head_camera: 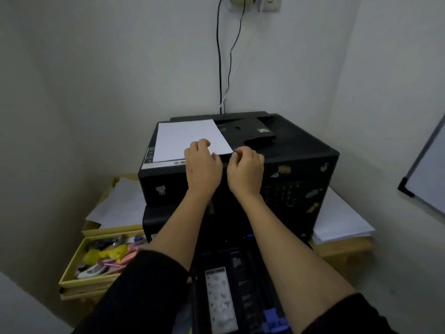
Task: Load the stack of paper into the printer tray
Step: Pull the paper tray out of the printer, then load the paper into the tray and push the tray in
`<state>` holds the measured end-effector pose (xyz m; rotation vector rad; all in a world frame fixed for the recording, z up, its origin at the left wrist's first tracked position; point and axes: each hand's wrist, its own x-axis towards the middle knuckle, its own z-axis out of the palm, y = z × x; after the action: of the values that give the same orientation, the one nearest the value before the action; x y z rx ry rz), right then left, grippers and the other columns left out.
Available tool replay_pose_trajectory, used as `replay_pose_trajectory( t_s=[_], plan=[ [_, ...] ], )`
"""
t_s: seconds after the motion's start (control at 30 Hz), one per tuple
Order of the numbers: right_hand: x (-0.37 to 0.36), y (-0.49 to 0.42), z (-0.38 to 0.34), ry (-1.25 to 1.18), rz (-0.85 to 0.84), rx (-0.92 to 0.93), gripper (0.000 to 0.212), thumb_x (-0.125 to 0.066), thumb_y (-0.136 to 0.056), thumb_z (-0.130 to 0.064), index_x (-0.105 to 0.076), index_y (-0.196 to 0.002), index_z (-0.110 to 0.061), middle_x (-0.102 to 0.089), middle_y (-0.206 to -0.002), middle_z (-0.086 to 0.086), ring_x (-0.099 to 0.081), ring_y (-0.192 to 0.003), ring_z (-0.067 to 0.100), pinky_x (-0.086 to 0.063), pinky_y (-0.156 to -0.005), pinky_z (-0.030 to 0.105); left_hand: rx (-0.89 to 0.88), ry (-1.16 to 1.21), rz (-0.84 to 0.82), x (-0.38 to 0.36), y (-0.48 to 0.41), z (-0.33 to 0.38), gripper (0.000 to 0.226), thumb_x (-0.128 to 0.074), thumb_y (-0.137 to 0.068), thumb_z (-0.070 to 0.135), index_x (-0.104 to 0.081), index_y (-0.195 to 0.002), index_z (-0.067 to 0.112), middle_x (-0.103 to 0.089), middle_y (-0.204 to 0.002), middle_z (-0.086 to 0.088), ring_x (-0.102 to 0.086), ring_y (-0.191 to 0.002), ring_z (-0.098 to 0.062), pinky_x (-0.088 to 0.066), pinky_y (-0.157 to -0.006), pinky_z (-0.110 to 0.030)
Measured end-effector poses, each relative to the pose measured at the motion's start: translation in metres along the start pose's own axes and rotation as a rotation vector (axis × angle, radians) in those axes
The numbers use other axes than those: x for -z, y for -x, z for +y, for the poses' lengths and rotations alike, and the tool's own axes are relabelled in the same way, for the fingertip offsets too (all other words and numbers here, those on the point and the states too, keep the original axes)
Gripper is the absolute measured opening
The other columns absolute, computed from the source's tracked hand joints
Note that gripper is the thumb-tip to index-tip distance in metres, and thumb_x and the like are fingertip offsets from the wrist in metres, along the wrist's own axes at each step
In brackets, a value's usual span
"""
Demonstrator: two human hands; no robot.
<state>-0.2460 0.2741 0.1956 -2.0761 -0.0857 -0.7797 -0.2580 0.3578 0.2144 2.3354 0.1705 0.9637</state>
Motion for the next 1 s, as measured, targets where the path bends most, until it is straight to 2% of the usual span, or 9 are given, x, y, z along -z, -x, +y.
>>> replay_pose_trajectory(
  t_s=[0.17, 0.3, 0.47, 0.57, 0.63, 0.7, 0.77, 0.9, 1.0],
  plan=[
    [-0.032, -0.073, -0.016, -0.010, -0.226, -0.230, 0.030, -0.041, -0.087, -0.006, -0.056, -0.112, 0.002, -0.060, -0.115, 0.020, -0.042, -0.116, 0.034, -0.042, -0.085, 0.037, 0.105, -0.320, -0.229, -0.009, -0.055, -0.026, 0.038, -0.047, -0.089, 0.015, -0.053, -0.126, 0.008, -0.055, -0.127, -0.012, -0.043, -0.119, -0.032, -0.040, -0.092, -0.038],
    [-0.054, -0.112, -0.016, 0.116, -0.435, -0.411, 0.034, -0.043, -0.089, -0.014, -0.054, -0.119, -0.003, -0.053, -0.129, 0.018, -0.044, -0.120, 0.038, -0.039, -0.098, 0.043, 0.125, -0.467, -0.330, -0.015, -0.075, -0.039, 0.031, -0.046, -0.087, 0.019, -0.060, -0.113, 0.009, -0.060, -0.116, -0.011, -0.050, -0.111, -0.029, -0.039, -0.088, -0.036],
    [-0.070, -0.141, -0.015, 0.006, -0.685, -0.495, 0.041, -0.058, -0.086, -0.009, -0.051, -0.124, 0.005, -0.054, -0.130, 0.019, -0.055, -0.115, 0.034, -0.048, -0.095, 0.037, 0.200, -0.493, -0.358, -0.020, -0.089, -0.039, 0.017, -0.048, -0.082, 0.020, -0.060, -0.089, 0.009, -0.063, -0.103, -0.009, -0.056, -0.100, -0.028, -0.041, -0.086, -0.037],
    [-0.075, -0.154, -0.018, -0.010, -0.770, -0.453, 0.043, -0.059, -0.085, -0.004, -0.051, -0.126, 0.004, -0.056, -0.127, 0.018, -0.053, -0.121, 0.033, -0.046, -0.088, 0.031, 0.280, -0.477, -0.390, -0.020, -0.096, -0.036, 0.018, -0.049, -0.080, 0.020, -0.059, -0.091, 0.010, -0.063, -0.106, -0.009, -0.058, -0.101, -0.027, -0.045, -0.088, -0.037],
    [-0.076, -0.156, -0.022, 0.026, -0.780, -0.380, 0.033, -0.054, -0.087, -0.002, -0.055, -0.119, 0.005, -0.055, -0.110, 0.018, -0.053, -0.120, 0.034, -0.042, -0.078, 0.030, 0.355, -0.430, -0.409, -0.018, -0.103, -0.033, 0.026, -0.049, -0.081, 0.018, -0.060, -0.102, 0.008, -0.061, -0.112, -0.010, -0.058, -0.104, -0.028, -0.046, -0.091, -0.035],
    [-0.079, -0.158, -0.022, -0.017, -0.719, -0.341, 0.009, -0.051, -0.089, 0.000, -0.057, -0.093, 0.004, -0.055, -0.101, 0.020, -0.059, -0.103, 0.034, -0.046, -0.076, 0.034, 0.422, -0.374, -0.396, -0.014, -0.110, -0.030, 0.030, -0.048, -0.084, 0.018, -0.058, -0.110, 0.008, -0.057, -0.119, -0.011, -0.057, -0.108, -0.029, -0.046, -0.092, -0.035],
    [-0.078, -0.162, -0.018, -0.128, -0.612, -0.337, 0.006, -0.051, -0.086, 0.002, -0.053, -0.082, 0.005, -0.058, -0.097, 0.023, -0.059, -0.088, 0.031, -0.045, -0.069, 0.033, 0.478, -0.324, -0.313, -0.009, -0.120, -0.029, 0.035, -0.047, -0.087, 0.020, -0.055, -0.118, 0.006, -0.053, -0.127, -0.013, -0.050, -0.118, -0.031, -0.042, -0.098, -0.039],
    [-0.057, -0.175, -0.005, -0.322, -0.539, -0.336, 0.020, -0.056, -0.086, 0.003, -0.059, -0.103, 0.013, -0.063, -0.111, 0.026, -0.059, -0.079, 0.027, -0.047, -0.067, 0.028, 0.644, -0.115, -0.078, 0.002, -0.142, -0.037, 0.065, -0.055, -0.086, 0.035, -0.037, -0.137, -0.001, -0.045, -0.139, -0.019, -0.042, -0.128, -0.036, -0.038, -0.106, -0.045],
    [-0.045, -0.182, -0.001, -0.420, -0.562, -0.319, 0.027, -0.057, -0.089, 0.000, -0.059, -0.115, 0.005, -0.064, -0.117, 0.018, -0.060, -0.093, 0.028, -0.049, -0.082, 0.035, 0.796, 0.294, -0.034, 0.009, -0.157, -0.042, 0.064, -0.063, -0.081, 0.034, -0.041, -0.129, -0.002, -0.052, -0.129, -0.016, -0.055, -0.106, -0.032, -0.048, -0.090, -0.039]
  ],
)
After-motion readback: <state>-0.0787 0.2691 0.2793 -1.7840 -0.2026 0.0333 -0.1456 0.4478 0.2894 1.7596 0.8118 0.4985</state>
